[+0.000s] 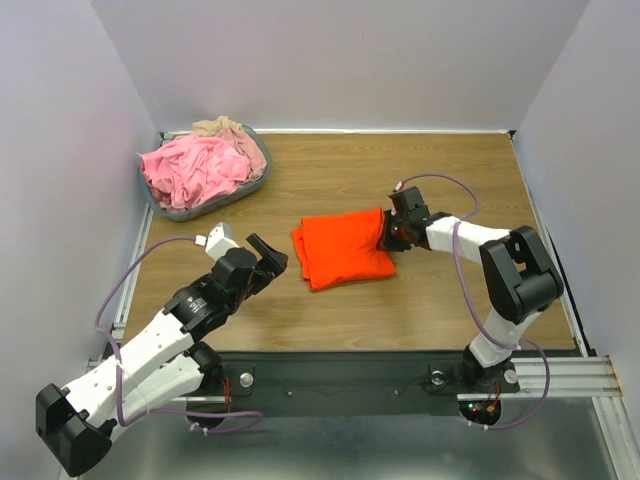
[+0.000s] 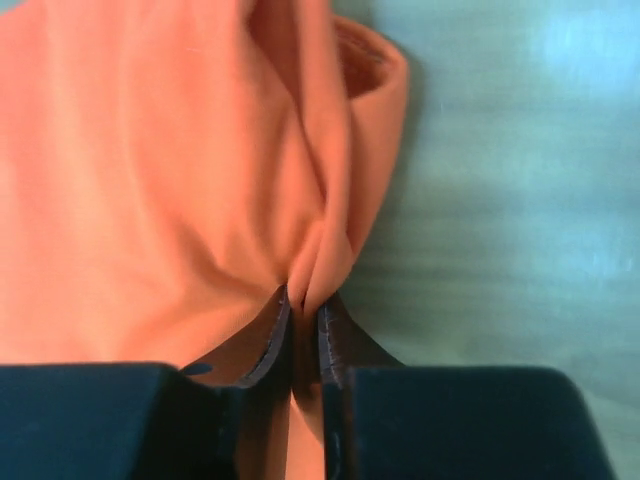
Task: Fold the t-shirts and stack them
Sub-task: Neatly place the folded tshirt to the corner
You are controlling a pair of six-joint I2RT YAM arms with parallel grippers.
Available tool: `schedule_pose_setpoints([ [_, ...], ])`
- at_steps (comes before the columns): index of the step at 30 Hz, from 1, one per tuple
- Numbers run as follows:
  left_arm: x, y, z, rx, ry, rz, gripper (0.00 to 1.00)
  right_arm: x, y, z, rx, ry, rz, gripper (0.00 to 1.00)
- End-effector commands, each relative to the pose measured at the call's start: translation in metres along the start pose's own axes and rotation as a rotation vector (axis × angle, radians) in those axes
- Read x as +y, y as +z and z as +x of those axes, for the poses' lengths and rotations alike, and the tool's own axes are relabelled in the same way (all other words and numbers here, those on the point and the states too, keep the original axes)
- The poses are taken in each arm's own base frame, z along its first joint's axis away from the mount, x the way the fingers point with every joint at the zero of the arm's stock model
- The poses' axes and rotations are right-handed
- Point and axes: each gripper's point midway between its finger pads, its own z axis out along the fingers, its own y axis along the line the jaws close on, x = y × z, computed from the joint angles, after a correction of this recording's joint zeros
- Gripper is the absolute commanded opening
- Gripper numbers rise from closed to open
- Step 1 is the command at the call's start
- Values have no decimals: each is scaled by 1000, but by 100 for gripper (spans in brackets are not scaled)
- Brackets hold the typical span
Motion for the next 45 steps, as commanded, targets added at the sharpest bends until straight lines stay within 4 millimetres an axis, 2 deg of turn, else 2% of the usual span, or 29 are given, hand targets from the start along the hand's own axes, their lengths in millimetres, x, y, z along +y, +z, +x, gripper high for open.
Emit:
schedule_pose_setpoints([
  [1,-3,-5,-19,-75,-15,-14,96,-13,13,-20,-65,-46,118,6],
  [2,-1,-6,-21,-82,-13,-23,97,-14,11,-44,-131,-85,158,1],
  [4,-2,-10,-28,-106,-11,-30,98,-20,4,-73,-201,-181,225,0],
  [5,-2,-11,-31,-115,-11,-33,99,-30,3,-85,-228,-206,285,0],
  [6,-2,-14,-35,-129,-12,-32,99,-24,-3,-109,-267,-214,278,0],
  [10,2,-18,-42,-157,-15,-50,99,-42,-15,-153,-303,-269,279,0],
  [11,4,-19,-43,-164,-12,-61,99,-61,-20,-167,-322,-289,346,0],
  [14,4,-22,-49,-186,-14,-68,99,-95,-26,-191,-329,-335,446,0],
  [16,3,-26,-57,-213,-12,-74,99,-113,-26,-205,-333,-329,472,0],
  [17,2,-27,-59,-221,-10,-77,99,-135,-29,-214,-330,-319,495,0],
  [18,2,-28,-63,-232,-5,-82,99,-143,-28,-220,-332,-314,494,0],
  [19,1,-30,-68,-250,1,-93,99,-156,-19,-221,-311,-309,506,0],
  [20,0,-31,-71,-260,4,-98,99,-163,-25,-238,-338,-302,512,0],
  [21,-1,-33,-77,-278,5,-108,99,-184,-27,-245,-333,-300,540,0],
  [22,-1,-32,-79,-285,14,-125,99,-195,-28,-252,-335,-300,557,0],
  [23,-4,-33,-83,-293,23,-129,99,-218,-30,-265,-342,-294,609,0],
  [25,-5,-29,-87,-305,48,-159,99,-238,-34,-281,-352,-294,652,0],
  [26,-4,-27,-89,-308,67,-174,99,-262,-24,-278,-318,-299,684,0],
  [27,-6,-24,-92,-309,85,-201,98,-267,-33,-298,-357,-295,714,0],
  [30,-5,-19,-100,-309,122,-255,99,-302,-27,-317,-354,-300,816,0],
  [33,-3,-6,-107,-287,134,-299,98,-326,-29,-328,-352,-304,910,0],
  [34,0,-1,-106,-270,163,-313,98,-330,-28,-338,-370,-300,930,0],
  [37,9,12,-111,-241,155,-319,98,-340,-33,-347,-386,-291,975,0],
  [41,17,18,-112,-231,146,-336,98,-342,-44,-351,-401,-277,1005,1],
  [45,17,19,-111,-214,167,-338,98,-339,-63,-358,-432,-254,1033,34],
])
